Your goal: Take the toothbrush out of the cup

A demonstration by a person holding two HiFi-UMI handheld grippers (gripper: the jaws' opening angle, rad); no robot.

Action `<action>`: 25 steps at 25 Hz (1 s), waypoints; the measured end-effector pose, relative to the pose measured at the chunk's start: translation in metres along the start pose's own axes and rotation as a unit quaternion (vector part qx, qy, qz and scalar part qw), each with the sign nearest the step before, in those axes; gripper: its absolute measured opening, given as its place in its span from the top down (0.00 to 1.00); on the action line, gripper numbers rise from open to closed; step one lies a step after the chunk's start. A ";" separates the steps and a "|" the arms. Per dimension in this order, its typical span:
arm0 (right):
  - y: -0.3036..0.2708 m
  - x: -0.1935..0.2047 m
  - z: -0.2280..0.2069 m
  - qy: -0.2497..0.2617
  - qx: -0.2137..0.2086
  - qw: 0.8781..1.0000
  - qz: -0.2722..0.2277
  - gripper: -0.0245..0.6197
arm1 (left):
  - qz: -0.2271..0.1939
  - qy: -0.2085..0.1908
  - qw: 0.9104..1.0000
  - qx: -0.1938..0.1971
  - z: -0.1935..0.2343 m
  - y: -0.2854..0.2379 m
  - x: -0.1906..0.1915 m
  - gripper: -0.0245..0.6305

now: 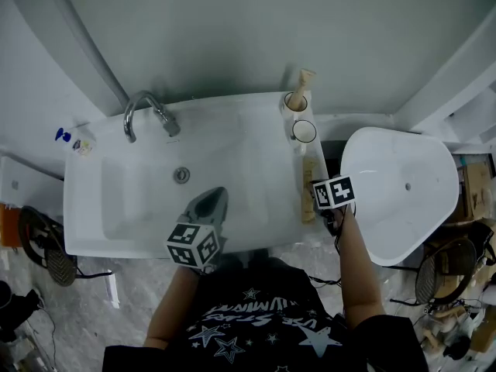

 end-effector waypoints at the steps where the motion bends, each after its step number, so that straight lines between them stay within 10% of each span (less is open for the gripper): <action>1: -0.003 0.000 0.000 0.002 0.001 1.000 0.003 0.93 | 0.000 0.000 1.000 -0.001 0.000 -0.001 0.000 0.93; 25: -0.001 -0.009 -0.004 0.014 0.054 0.998 -0.027 0.79 | -0.001 -0.009 1.000 -0.010 0.003 0.000 -0.005 0.93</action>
Point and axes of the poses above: the fingertips, and each gripper's own axes: y backward along the fingers, z to its left, x out of its underside, the point moved 9 cm from there along y, backward along the fingers, and after that the axes turned 7 degrees about x, right-handed, at the moved point
